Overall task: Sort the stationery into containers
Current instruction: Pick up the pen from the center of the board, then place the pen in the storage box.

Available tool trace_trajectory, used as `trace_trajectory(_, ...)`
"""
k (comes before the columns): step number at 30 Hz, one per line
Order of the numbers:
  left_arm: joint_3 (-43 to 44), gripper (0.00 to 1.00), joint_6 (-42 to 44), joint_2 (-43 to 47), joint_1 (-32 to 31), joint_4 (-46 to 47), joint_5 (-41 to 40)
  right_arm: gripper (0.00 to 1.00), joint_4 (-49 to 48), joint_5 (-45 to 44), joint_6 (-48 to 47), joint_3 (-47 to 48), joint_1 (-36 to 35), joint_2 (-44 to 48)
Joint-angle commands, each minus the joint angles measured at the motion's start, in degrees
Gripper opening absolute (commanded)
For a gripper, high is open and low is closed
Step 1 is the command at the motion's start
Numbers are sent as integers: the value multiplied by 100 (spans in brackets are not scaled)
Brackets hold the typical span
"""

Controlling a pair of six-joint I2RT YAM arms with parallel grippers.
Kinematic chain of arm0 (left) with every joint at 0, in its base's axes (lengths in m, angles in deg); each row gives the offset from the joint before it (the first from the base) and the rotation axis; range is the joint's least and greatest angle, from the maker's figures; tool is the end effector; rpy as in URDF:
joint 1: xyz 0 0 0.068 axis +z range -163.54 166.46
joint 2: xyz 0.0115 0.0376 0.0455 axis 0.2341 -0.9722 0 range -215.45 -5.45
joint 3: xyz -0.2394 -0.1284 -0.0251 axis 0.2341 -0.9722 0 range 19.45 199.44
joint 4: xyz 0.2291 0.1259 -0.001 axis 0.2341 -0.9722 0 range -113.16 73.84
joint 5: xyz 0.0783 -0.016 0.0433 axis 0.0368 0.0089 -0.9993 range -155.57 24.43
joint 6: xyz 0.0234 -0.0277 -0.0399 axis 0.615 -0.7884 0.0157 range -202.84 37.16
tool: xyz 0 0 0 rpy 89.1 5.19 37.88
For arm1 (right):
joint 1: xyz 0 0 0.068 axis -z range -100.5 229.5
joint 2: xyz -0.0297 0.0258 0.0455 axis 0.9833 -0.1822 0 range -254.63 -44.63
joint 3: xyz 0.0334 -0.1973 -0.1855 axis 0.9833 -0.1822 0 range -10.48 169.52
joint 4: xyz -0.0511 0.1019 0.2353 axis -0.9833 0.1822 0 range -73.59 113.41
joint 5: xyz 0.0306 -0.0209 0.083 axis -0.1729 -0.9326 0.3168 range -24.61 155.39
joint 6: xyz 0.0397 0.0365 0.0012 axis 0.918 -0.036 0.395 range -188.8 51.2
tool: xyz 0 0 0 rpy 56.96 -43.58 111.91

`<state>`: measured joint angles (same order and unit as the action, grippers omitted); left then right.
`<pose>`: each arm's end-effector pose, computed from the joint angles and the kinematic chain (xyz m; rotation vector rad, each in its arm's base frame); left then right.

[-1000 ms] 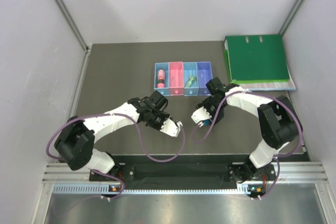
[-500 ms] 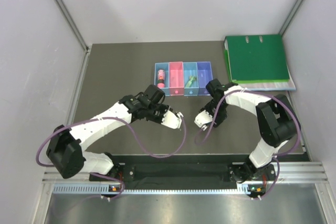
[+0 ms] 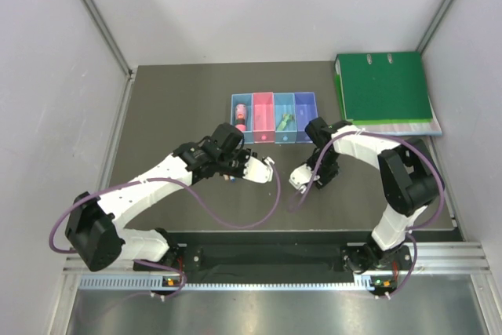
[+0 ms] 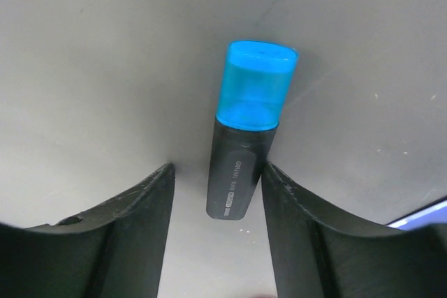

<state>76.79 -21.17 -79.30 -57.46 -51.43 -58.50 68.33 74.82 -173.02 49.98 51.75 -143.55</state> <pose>0.1886 -0.1878 0.2692 1.9946 1.4482 -0.0186 0.2534 0.1399 0.1599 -2.7749 1.2369 0.2028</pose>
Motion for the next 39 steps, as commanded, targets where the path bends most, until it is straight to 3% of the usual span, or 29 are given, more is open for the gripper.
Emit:
trace_trajectory(1,119,0,-173,186,24,432,-223,46,-348,208,541,-193,-73,-418)
trace_trajectory(8,75,0,-585,125,121,828,-565,16,-823,270,1395,-237,-143,-375)
trace_trajectory(11,93,0,-892,37,156,1065,-898,12,-1017,322,1791,-298,-143,-208)
trace_trajectory(17,224,0,-1507,-121,200,1391,-1418,7,-1140,331,2283,-527,-143,504)
trace_trajectory(22,654,0,-2009,-306,209,1119,-1551,4,-1018,366,2986,-501,-126,1251)
trace_trajectory(26,945,0,-2448,-446,235,1031,-1534,0,-938,349,3610,-501,-117,1952)
trace_trajectory(39,2516,0,-3722,-1659,577,864,-1270,0,-1008,-178,5596,-686,489,3589)
